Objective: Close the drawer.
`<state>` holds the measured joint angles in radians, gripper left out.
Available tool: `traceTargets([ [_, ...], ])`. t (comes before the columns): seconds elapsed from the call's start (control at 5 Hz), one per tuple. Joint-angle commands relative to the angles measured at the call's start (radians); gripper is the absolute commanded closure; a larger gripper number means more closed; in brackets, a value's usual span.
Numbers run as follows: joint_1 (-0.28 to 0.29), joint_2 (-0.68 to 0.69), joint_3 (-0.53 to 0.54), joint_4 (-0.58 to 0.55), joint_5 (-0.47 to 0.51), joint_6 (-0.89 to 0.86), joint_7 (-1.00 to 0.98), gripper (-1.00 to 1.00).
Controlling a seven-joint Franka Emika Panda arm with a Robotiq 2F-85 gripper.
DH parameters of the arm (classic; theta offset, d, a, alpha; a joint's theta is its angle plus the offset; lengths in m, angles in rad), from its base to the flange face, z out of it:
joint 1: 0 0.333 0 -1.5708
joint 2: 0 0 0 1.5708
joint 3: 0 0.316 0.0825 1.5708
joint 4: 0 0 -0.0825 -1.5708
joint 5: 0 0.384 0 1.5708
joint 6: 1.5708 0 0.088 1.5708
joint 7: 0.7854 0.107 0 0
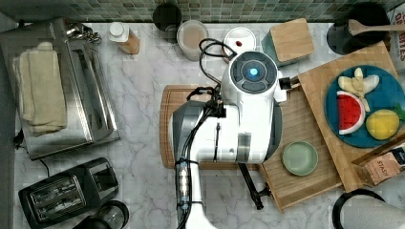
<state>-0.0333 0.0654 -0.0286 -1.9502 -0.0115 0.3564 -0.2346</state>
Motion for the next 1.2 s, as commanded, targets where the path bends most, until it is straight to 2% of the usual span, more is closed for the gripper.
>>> traceTargets([
  [0.2, 0.072, -0.262, 0.081, -0.328, 0.135, 0.221, -0.218, 1.0],
  [0.4, 0.095, -0.311, 0.067, -0.451, 0.177, 0.326, -0.414, 1.0],
  [0.6, 0.101, -0.283, 0.051, -0.478, 0.138, 0.296, -0.611, 1.0],
  [0.8, 0.105, -0.282, 0.037, -0.581, 0.087, 0.405, -0.785, 1.0],
  [1.2, 0.109, -0.242, 0.038, -0.663, 0.031, 0.442, -0.892, 1.0],
])
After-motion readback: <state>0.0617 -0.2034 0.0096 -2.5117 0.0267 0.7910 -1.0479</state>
